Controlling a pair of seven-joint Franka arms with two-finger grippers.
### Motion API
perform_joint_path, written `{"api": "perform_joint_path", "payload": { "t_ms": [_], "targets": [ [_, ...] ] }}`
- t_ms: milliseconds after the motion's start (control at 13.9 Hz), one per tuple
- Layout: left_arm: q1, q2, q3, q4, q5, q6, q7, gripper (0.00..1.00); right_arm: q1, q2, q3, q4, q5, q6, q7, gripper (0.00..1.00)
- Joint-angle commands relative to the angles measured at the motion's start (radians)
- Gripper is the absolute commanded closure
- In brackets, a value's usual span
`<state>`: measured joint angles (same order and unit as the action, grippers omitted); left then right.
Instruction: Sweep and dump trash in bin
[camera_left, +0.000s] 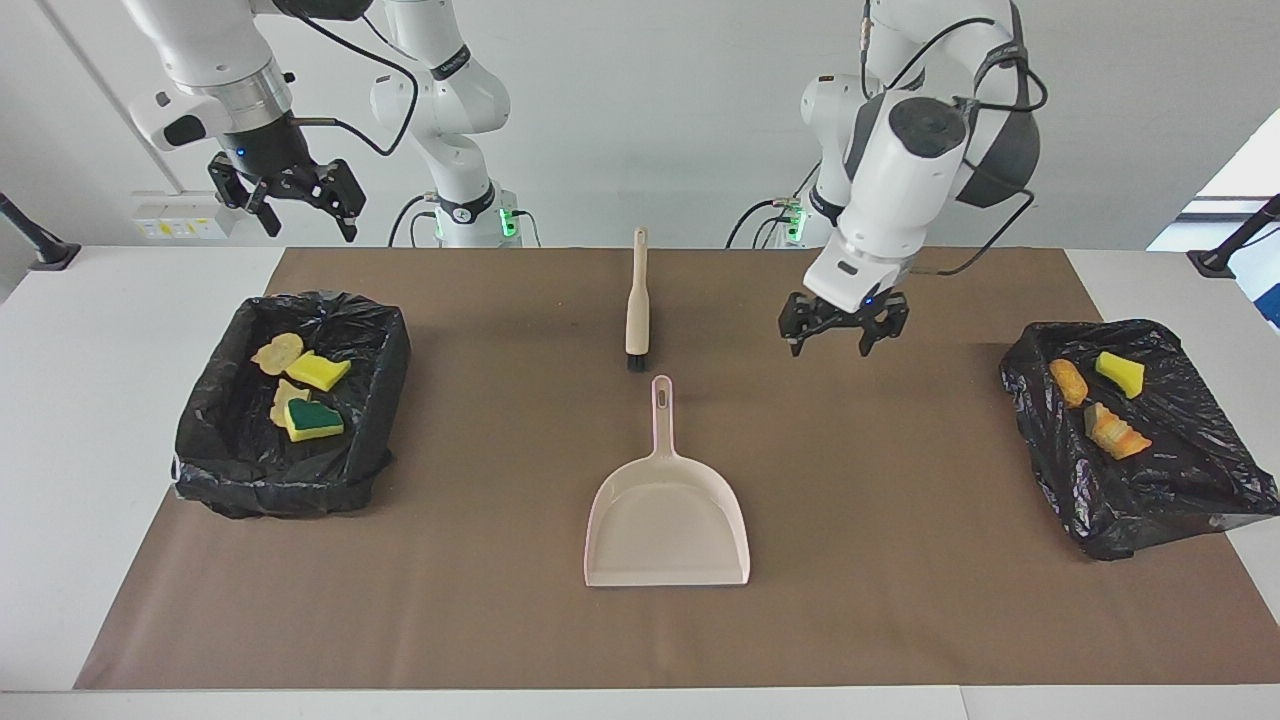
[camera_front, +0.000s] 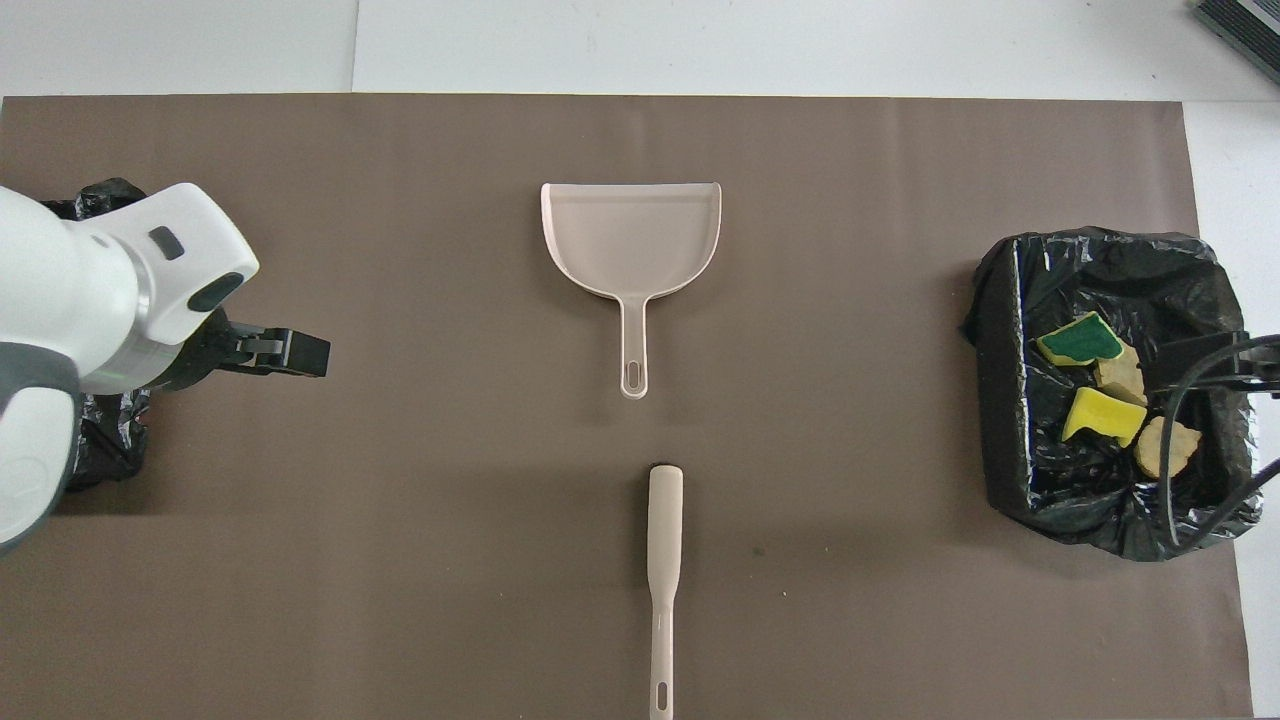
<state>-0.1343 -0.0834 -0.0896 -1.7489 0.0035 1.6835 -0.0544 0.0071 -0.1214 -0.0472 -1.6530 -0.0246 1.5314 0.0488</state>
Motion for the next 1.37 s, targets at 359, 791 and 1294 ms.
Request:
{"api": "perform_joint_path", "payload": {
  "t_ms": [359,791,1294],
  "targets": [
    [0.056,0.094,-0.001,0.400,-0.019,-0.405,0.093,0.00,-0.007,-0.017,0.013,-0.014,0.002,0.004,-0.023,0.00],
    [0.078,0.056,-0.001,0.387,-0.045,-0.400,0.097,0.00,-0.009,-0.017,0.012,-0.014,0.003,0.006,-0.083,0.00],
    [0.093,0.054,0.005,0.379,-0.048,-0.392,0.096,0.00,-0.010,-0.018,0.023,-0.014,0.002,-0.002,-0.075,0.00]
  ]
}}
